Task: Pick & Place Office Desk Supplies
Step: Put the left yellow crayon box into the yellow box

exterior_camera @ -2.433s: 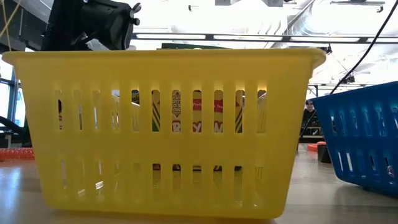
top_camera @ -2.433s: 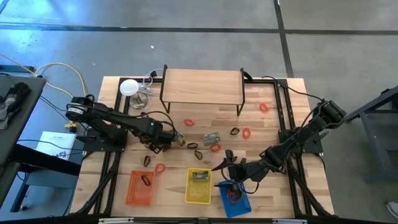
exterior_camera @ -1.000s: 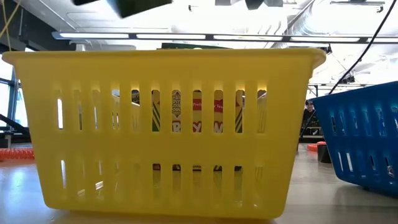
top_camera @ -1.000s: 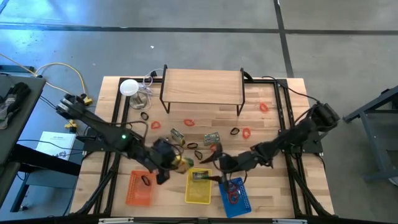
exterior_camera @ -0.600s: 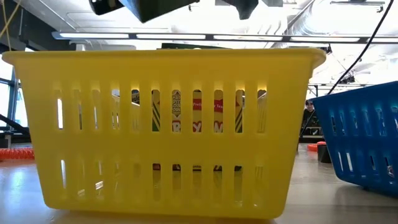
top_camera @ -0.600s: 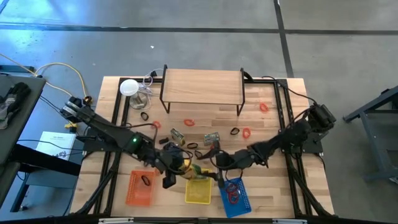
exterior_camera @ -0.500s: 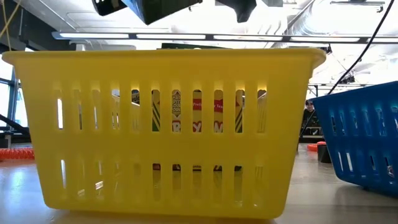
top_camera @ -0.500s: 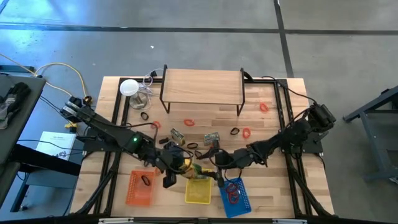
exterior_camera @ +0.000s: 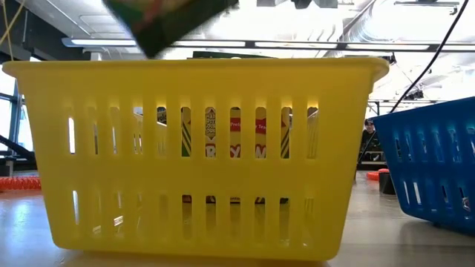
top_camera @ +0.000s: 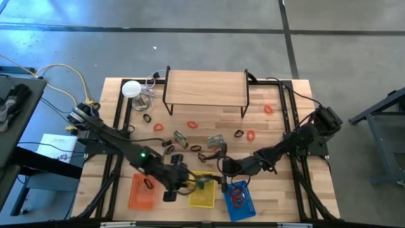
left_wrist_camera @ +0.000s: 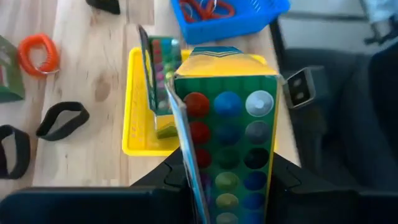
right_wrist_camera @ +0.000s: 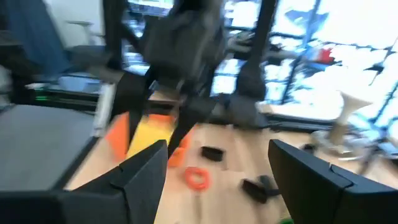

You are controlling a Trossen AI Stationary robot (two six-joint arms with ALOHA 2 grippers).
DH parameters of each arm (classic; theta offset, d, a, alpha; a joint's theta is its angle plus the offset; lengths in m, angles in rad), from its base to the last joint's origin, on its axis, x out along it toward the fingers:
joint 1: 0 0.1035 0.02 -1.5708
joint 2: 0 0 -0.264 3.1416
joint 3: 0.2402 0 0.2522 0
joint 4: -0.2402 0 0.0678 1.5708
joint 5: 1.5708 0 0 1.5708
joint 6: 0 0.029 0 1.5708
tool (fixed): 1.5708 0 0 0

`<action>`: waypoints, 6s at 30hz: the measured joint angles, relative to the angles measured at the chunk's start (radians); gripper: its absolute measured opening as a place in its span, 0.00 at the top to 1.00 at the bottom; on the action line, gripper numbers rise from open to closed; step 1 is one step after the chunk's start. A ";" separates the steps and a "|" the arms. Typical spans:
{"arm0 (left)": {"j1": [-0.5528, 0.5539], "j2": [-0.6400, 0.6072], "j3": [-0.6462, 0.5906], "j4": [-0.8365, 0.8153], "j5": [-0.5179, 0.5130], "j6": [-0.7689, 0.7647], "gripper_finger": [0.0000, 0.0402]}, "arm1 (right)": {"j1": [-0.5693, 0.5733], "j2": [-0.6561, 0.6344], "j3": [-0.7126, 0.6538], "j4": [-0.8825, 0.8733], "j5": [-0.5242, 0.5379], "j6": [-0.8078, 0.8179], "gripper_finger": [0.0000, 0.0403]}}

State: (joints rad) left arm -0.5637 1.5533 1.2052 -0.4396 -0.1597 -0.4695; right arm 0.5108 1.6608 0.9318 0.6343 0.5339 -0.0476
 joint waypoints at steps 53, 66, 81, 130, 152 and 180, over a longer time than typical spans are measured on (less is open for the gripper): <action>0.059 0.379 0.402 -0.313 -0.018 0.184 0.74 | 0.231 0.000 0.000 0.040 0.510 -0.190 0.34; 0.026 0.360 0.472 -0.340 -0.108 0.245 0.74 | 0.231 0.000 0.001 0.026 0.503 -0.186 0.34; 0.044 0.366 0.478 -0.400 -0.333 0.300 0.74 | 0.231 0.000 0.001 0.027 0.483 -0.185 0.34; 0.053 0.467 0.476 -0.424 -0.558 0.444 0.74 | 0.239 0.000 0.001 0.008 0.515 -0.189 0.34; -0.023 0.507 0.476 -0.411 -0.678 0.387 0.74 | 0.336 0.000 0.001 0.029 0.511 -0.198 0.34; -0.019 0.586 0.477 -0.392 -0.654 0.369 0.60 | 0.315 0.000 0.001 0.013 0.496 -0.212 0.34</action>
State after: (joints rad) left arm -0.5830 2.1395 1.6817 -0.8318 -0.8139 -0.1008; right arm 0.8257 1.6604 0.9325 0.6472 1.0297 -0.2592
